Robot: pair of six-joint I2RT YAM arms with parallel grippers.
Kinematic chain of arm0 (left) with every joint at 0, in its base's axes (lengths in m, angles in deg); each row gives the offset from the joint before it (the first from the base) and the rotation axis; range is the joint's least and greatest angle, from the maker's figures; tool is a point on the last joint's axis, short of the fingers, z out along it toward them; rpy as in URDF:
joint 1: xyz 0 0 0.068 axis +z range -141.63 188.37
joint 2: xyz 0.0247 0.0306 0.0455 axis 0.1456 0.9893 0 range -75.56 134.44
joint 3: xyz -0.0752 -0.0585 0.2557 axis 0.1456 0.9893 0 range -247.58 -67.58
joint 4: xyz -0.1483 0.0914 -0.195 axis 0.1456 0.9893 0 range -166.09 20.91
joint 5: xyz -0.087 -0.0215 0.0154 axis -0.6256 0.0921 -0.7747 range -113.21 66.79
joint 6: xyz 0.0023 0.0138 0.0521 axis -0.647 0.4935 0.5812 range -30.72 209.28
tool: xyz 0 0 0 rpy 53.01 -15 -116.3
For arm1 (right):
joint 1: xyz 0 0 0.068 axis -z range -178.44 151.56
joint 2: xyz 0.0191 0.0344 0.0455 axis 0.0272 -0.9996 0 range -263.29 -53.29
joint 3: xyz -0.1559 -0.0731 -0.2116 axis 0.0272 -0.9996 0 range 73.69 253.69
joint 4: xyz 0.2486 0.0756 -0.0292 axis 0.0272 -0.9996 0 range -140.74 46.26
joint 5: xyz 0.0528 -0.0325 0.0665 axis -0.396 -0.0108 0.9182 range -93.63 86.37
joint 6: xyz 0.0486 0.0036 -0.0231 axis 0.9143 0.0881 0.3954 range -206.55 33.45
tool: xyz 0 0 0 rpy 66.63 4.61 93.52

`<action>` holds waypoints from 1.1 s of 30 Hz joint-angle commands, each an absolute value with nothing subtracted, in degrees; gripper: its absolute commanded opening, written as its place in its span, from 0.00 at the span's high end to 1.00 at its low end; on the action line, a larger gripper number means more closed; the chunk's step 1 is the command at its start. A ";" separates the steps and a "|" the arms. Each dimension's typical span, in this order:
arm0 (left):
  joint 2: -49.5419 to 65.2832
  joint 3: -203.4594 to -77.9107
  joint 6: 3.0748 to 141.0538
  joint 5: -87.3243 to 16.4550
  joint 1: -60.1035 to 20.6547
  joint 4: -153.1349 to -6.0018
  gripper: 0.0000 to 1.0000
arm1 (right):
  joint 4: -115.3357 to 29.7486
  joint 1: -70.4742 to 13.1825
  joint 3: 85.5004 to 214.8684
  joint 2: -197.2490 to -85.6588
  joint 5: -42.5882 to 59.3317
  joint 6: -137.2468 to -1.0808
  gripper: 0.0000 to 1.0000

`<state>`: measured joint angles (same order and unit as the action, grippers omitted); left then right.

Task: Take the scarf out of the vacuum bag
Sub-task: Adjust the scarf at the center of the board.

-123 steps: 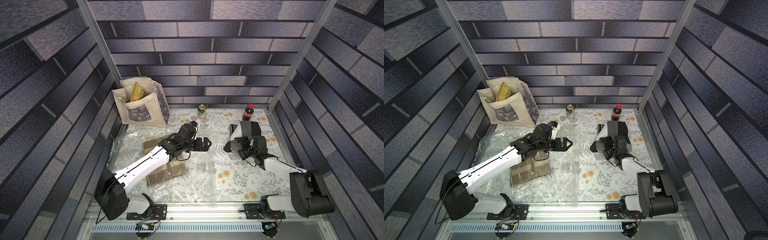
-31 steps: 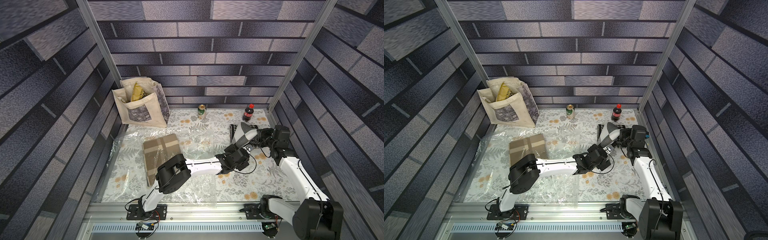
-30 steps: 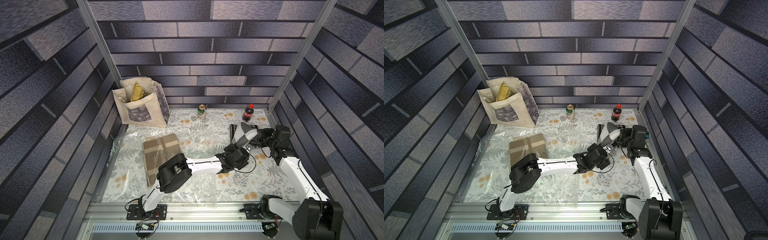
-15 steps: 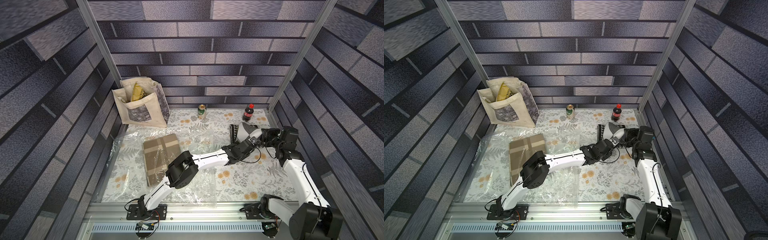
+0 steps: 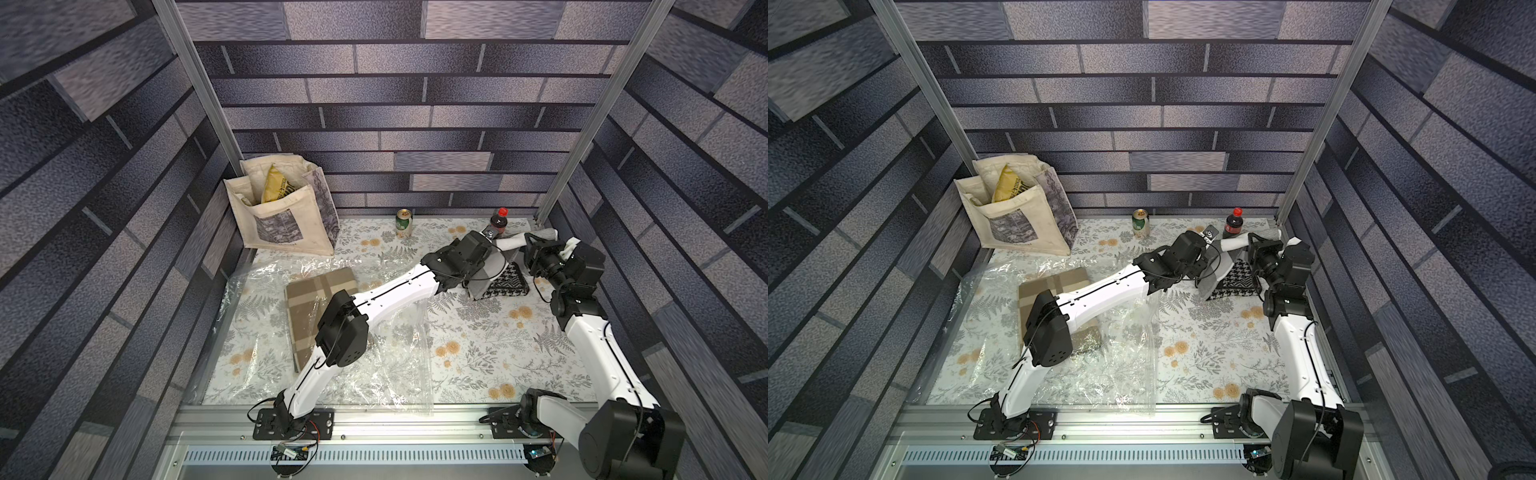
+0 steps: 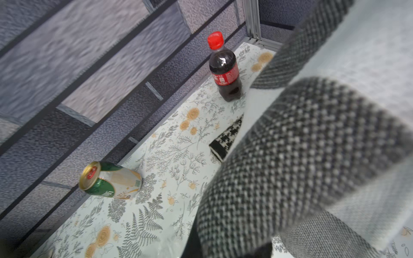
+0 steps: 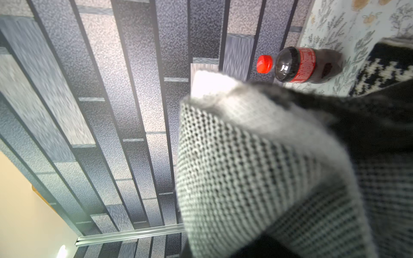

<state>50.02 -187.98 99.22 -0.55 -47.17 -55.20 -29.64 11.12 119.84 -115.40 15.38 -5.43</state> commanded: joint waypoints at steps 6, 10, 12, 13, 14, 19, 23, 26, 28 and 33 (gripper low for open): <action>41.93 -187.14 101.47 -0.28 -49.31 -50.31 1.00 | -37.22 11.42 126.81 -109.18 16.02 -11.62 1.00; 40.38 -184.71 100.29 -1.44 -50.13 -50.03 1.00 | -36.01 11.23 126.06 -108.47 15.97 -10.61 1.00; 40.34 -183.67 99.31 -1.80 -50.08 -50.05 1.00 | -35.00 11.18 125.50 -109.03 15.92 -10.30 1.00; 40.52 -183.30 98.70 -1.76 -50.01 -50.05 1.00 | -33.66 10.89 125.06 -109.62 16.03 -9.88 1.00; 40.76 -182.88 97.78 -1.96 -49.88 -50.06 1.00 | -32.60 10.34 124.70 -110.27 16.04 -9.43 1.00; 39.25 -178.52 90.84 -4.92 -48.21 -52.61 0.50 | -28.14 5.28 125.36 -114.61 15.80 -9.94 1.00; 27.26 -160.33 86.42 -7.16 -46.68 -69.72 0.00 | -20.55 2.54 127.02 -117.59 17.57 -10.15 1.00; 17.87 -150.03 80.80 -9.08 -43.03 -77.03 0.00 | -14.43 2.44 127.01 -118.41 18.25 -8.96 1.00; 12.45 -145.44 76.61 -10.08 -39.79 -78.28 0.00 | -10.57 2.44 126.20 -119.11 17.63 -8.20 1.00; 4.10 -139.51 72.54 -12.08 -34.65 -76.15 0.00 | -11.08 2.05 121.65 -116.23 9.80 -9.46 1.00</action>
